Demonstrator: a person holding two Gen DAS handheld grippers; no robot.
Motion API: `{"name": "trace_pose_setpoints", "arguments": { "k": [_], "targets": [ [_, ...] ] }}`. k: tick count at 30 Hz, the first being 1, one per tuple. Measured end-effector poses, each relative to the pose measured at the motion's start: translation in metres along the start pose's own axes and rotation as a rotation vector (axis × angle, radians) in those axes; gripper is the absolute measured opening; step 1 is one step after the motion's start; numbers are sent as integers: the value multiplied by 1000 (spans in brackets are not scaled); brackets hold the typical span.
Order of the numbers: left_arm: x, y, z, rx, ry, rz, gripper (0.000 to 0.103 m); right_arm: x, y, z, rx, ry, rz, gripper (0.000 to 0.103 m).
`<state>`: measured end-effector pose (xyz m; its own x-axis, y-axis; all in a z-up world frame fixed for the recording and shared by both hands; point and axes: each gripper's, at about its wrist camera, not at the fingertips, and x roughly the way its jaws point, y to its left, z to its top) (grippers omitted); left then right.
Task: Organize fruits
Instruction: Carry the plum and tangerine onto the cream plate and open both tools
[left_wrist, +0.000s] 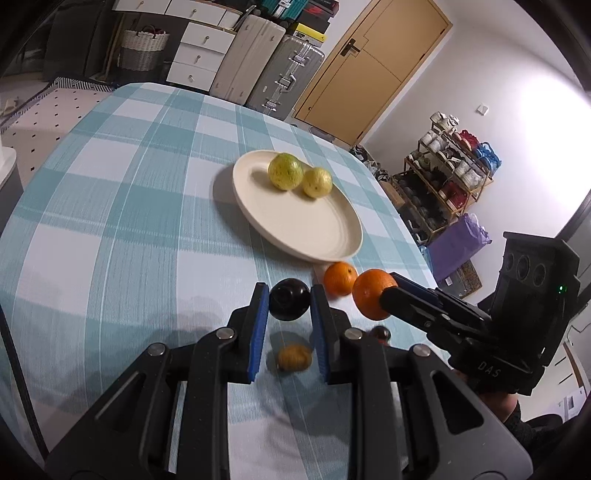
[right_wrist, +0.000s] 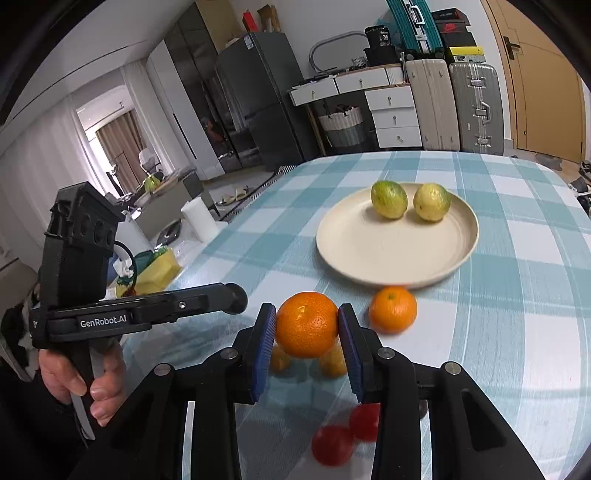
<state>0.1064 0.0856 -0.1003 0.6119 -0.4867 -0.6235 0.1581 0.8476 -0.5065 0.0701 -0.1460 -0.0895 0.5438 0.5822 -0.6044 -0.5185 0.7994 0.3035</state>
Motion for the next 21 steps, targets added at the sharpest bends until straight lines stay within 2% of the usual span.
{"name": "trace_pose_setpoints", "arguments": {
  "k": [12, 21],
  "targets": [
    [30, -5, 52, 6, -12, -25, 20, 12, -31, 37, 41, -34, 4, 35],
    [74, -4, 101, 1, -9, -37, 20, 38, -52, 71, 54, -33, 1, 35]
  ]
}}
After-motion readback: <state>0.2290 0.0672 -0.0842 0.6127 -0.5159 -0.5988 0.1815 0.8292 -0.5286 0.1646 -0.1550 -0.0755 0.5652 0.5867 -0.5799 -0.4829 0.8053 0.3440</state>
